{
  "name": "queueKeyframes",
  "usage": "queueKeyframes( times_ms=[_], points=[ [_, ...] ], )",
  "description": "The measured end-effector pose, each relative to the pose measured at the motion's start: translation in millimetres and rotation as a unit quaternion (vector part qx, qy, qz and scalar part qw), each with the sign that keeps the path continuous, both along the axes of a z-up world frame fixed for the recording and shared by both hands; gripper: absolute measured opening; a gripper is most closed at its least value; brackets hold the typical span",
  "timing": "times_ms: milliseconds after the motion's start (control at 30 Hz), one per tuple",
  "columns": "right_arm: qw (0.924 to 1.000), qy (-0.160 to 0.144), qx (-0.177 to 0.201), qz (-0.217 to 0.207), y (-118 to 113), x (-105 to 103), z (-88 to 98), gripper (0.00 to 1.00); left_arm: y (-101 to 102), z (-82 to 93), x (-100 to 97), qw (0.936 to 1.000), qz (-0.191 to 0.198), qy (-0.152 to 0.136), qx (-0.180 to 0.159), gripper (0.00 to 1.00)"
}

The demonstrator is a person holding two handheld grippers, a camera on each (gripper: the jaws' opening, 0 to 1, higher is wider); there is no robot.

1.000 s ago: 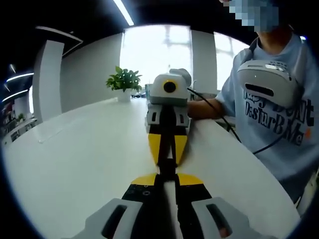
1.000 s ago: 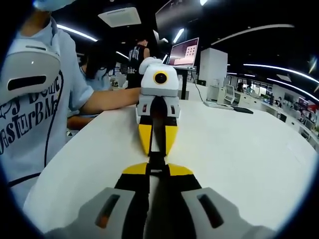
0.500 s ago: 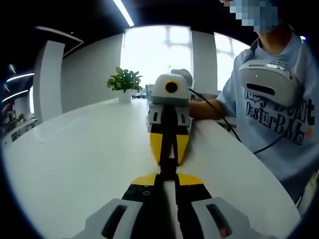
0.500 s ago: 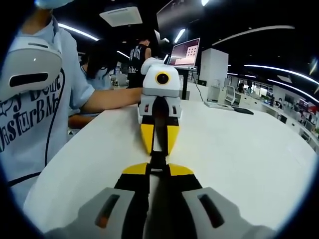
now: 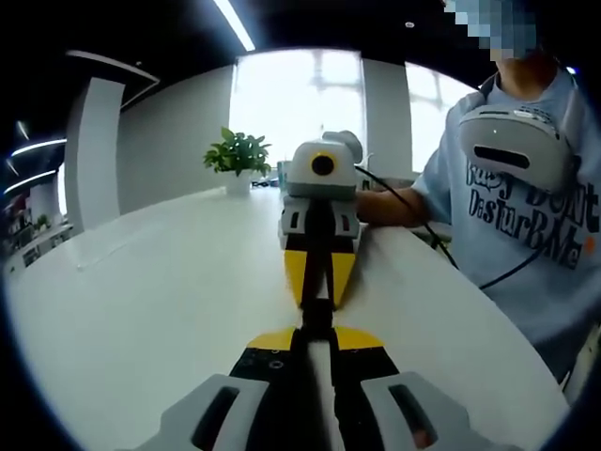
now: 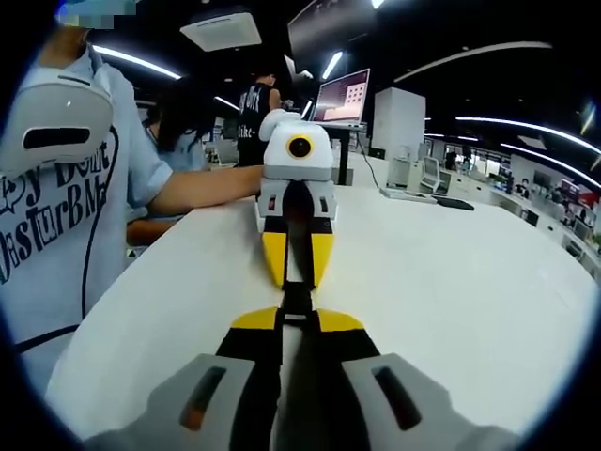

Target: Snap the two parts of the plastic buckle together until the buckle closes and remains connected.

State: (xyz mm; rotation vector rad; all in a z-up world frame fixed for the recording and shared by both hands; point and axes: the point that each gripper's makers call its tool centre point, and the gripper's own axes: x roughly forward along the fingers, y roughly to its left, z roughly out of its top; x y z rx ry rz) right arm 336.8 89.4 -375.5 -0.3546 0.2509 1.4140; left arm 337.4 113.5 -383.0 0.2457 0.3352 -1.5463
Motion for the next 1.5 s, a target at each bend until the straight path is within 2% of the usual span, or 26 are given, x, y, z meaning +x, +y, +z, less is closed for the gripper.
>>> queueKeyframes(
  times_ms=[400,533,667,833,900,1233,1500],
  points=[
    [0.9999,0.005,0.002,-0.015,-3,8,0.2,0.12,2,1.8,6.7,0.9999,0.014,-0.005,-0.008,0.11],
    [0.9996,-0.005,0.0,-0.027,-5,13,-0.3,0.12,10,4.6,15.8,0.9994,0.03,0.015,-0.011,0.11],
    [0.9992,-0.014,-0.001,-0.039,-5,16,0.6,0.12,12,23.0,12.8,0.9969,0.024,0.04,-0.063,0.11],
    [0.9972,-0.027,0.0,-0.07,-10,29,2.1,0.12,17,33.0,18.2,0.9944,0.028,0.046,-0.091,0.12],
    [0.9974,-0.027,0.002,-0.066,-9,29,3.1,0.12,19,41.5,22.1,0.9913,0.033,0.056,-0.114,0.13],
    [0.9974,-0.033,0.002,-0.063,-6,45,5.8,0.12,24,50.5,28.4,0.9875,0.041,0.058,-0.141,0.17],
    [0.9979,-0.029,0.004,-0.058,-5,66,7.6,0.12,30,67.1,35.6,0.9775,0.049,0.074,-0.191,0.17]
  ],
)
